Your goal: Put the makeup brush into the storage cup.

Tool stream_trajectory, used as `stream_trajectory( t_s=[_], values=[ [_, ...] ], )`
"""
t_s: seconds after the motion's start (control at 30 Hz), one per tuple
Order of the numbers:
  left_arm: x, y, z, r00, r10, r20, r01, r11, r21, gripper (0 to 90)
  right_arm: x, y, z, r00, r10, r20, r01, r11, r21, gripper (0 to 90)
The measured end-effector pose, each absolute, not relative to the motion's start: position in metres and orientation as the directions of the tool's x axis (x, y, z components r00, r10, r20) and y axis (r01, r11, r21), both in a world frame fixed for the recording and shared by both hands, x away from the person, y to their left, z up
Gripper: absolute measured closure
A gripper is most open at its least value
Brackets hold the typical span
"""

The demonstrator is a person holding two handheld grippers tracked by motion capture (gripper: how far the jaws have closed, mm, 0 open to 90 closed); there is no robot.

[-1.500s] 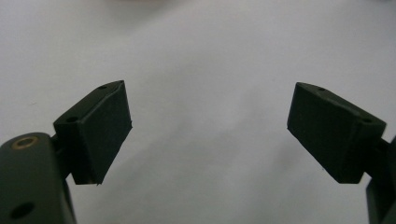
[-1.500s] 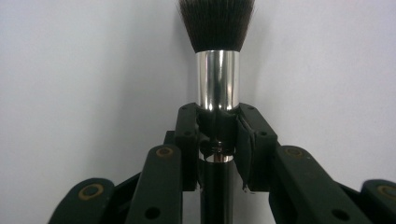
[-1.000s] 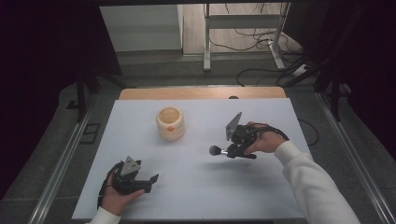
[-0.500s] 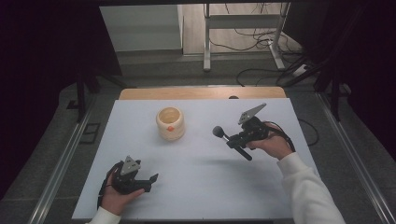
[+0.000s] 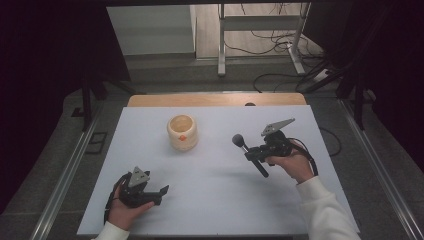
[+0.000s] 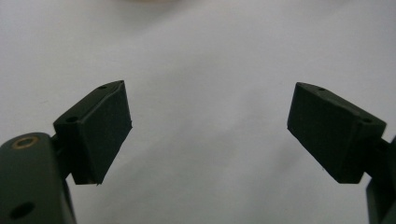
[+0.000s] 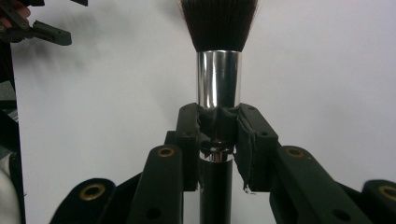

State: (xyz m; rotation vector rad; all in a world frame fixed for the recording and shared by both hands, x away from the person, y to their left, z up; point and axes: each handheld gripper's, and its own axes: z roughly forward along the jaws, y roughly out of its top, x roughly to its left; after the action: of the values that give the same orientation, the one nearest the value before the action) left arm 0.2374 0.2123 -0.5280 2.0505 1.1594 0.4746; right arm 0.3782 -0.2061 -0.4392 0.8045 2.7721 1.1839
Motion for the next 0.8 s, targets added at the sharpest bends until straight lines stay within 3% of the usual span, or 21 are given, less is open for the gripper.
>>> stream_trajectory(
  t_s=[0.37,0.8],
  values=[
    [0.238,0.212,-0.528,0.529,0.848,-0.034,0.584,-0.335,0.74,14.4,0.368,-0.196,-0.446,-0.807,0.55,0.214,0.536,0.532,0.655,72.1],
    [0.236,0.211,-0.527,0.535,0.845,-0.031,0.575,-0.336,0.746,14.6,0.351,-0.192,-0.454,-0.778,0.557,0.291,0.564,0.414,0.714,72.1]
  ],
)
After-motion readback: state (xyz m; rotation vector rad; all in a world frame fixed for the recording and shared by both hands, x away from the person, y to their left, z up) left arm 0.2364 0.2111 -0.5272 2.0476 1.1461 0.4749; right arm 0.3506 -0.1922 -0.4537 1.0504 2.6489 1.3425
